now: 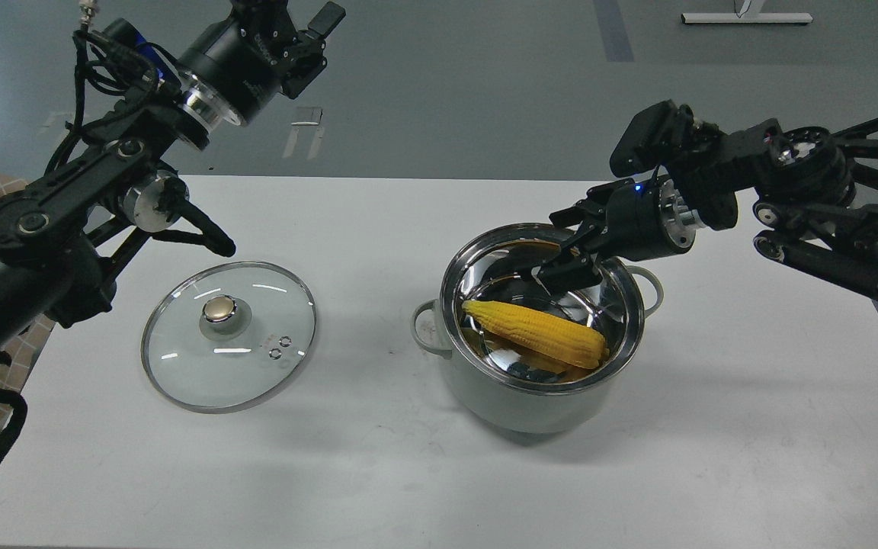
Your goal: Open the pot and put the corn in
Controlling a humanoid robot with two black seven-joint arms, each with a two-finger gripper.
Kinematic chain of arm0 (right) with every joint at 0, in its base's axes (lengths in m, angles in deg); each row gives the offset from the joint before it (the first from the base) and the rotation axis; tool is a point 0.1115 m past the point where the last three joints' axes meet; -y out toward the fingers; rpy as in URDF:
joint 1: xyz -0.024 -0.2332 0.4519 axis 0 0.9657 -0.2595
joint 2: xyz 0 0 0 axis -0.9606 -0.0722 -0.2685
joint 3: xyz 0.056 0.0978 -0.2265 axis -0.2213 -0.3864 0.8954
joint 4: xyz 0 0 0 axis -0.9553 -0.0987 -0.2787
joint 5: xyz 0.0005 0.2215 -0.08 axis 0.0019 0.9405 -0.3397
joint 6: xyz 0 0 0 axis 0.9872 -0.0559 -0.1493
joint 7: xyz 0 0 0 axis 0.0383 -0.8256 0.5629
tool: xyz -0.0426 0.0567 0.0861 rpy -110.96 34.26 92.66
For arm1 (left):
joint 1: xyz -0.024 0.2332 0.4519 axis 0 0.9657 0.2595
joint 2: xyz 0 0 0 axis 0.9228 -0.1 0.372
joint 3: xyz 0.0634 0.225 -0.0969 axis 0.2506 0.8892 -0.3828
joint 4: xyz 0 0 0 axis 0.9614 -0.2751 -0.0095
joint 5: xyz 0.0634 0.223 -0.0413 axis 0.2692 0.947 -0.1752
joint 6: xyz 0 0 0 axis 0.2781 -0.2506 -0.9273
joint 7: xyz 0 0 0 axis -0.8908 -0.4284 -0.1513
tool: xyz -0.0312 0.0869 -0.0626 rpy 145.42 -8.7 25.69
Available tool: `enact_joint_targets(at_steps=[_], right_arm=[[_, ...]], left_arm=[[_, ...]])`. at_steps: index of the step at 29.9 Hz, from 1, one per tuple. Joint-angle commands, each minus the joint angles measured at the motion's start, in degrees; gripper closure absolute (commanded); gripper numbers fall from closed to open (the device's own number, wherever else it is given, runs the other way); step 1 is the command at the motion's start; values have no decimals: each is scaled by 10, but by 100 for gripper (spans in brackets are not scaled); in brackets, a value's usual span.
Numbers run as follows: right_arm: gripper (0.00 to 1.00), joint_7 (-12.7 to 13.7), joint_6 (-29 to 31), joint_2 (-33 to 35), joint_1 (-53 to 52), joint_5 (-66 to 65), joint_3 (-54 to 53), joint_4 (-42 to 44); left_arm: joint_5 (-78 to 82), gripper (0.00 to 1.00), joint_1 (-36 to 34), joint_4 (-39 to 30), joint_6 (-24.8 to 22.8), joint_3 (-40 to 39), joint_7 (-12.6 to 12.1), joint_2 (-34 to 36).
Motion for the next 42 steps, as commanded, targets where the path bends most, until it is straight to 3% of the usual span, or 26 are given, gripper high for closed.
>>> enact_joint_targets(at_steps=[1,8,10,18,22,33,42], right_arm=[[0,0,-1,-3,7,123,-48,93],[0,0,0,-19,50,299,-80,209],[0,0,0,-30,81,391,-113,249],[0,0,1,-59,184,634,-224,295],[0,0,4,-74,232,689,-274,298],[0,0,5,-100,310,705,-417,285],[0,0,1,-100,329,705,-428,273]], left_arm=[[-6,2,2,9,1,0,3,-1],[-12,2,8,40,-7,0,-4,-2],[-19,2,8,61,-7,0,-18,-12],[-94,2,8,133,-17,0,-29,-59],[-119,3,9,164,-62,-2,-59,-75],[-121,2,63,190,-173,-52,-53,-101],[-118,2,69,192,-173,-54,-51,-112]])
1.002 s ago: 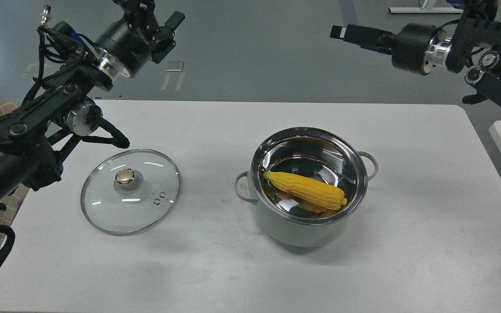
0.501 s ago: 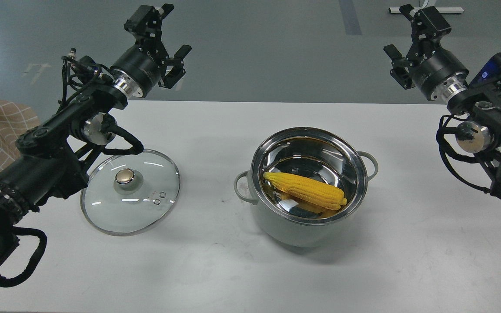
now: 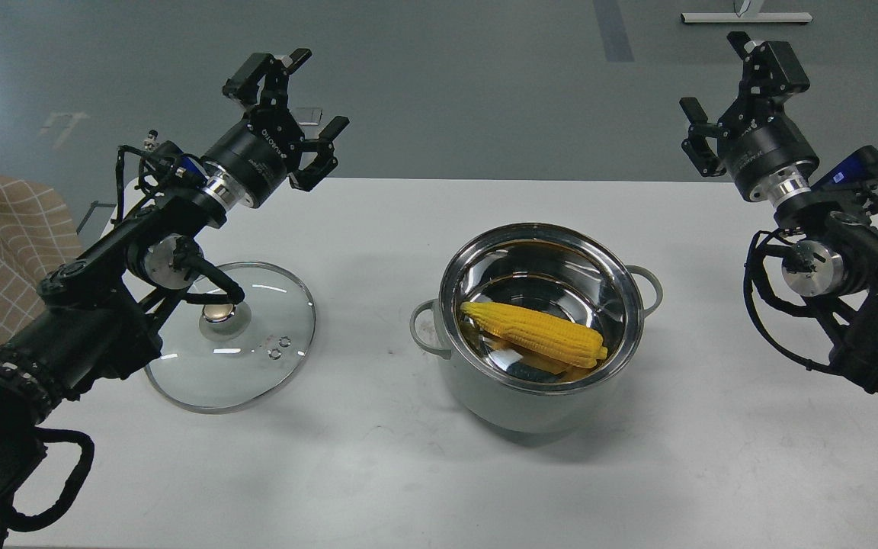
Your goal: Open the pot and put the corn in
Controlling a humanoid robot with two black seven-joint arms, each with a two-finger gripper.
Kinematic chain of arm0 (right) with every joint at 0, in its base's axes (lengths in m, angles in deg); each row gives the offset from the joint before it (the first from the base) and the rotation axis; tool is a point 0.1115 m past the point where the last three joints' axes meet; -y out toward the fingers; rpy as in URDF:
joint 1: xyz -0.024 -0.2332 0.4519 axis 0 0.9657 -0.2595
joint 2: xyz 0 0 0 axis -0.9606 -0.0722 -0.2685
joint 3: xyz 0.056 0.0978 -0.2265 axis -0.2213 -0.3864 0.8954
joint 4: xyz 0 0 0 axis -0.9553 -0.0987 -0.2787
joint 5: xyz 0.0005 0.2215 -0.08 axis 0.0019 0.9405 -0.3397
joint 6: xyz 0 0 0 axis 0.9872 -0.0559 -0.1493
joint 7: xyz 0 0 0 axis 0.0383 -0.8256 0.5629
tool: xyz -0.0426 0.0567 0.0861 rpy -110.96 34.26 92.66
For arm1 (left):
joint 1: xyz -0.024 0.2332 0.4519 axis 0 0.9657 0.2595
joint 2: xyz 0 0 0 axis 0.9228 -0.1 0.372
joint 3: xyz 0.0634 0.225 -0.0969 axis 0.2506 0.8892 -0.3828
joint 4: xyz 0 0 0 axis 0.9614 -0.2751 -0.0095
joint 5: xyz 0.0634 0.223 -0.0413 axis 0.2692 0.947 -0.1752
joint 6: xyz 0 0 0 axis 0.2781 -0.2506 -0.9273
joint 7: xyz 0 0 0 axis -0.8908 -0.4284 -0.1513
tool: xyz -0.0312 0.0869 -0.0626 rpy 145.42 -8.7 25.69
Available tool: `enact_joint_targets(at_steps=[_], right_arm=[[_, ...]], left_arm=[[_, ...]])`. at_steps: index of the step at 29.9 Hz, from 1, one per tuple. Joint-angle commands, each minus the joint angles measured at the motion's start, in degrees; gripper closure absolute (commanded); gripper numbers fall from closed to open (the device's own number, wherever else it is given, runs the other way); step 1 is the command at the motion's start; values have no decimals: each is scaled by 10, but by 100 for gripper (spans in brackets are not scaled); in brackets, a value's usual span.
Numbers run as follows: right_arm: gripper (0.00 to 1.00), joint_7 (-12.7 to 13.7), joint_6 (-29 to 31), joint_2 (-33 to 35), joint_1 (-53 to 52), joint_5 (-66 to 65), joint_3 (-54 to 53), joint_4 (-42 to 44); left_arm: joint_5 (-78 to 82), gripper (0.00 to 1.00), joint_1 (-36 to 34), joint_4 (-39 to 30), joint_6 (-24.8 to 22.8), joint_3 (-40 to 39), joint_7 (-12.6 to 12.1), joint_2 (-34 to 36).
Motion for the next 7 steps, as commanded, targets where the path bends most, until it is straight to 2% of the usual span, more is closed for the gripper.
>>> enact_joint_targets(at_steps=[1,7], right_arm=[[0,0,2,0,10,0,-6,-2],[0,0,7,5,26,0,-16,-19]], left_arm=[[2,2,0,1,0,0,1,-8],[3,2,0,10,0,1,1,-17]])
